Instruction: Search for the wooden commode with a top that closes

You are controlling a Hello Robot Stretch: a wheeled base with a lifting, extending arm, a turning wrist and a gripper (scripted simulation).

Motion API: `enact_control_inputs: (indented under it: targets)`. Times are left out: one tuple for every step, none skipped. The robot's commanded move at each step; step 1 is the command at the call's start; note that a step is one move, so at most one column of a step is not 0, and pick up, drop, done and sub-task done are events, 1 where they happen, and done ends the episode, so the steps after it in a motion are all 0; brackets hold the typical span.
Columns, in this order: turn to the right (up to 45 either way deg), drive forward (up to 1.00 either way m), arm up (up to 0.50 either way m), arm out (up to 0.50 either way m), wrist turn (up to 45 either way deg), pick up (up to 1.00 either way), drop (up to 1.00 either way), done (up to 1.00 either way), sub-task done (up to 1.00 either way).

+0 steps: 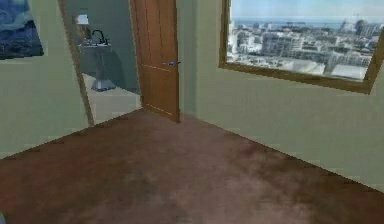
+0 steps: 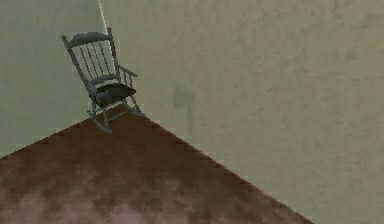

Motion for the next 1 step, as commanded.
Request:
enact_control_inputs:
  targets:
    - [0.0,0.5,0.0,0.0,0.0,0.0,0.0,0.0,0.0]
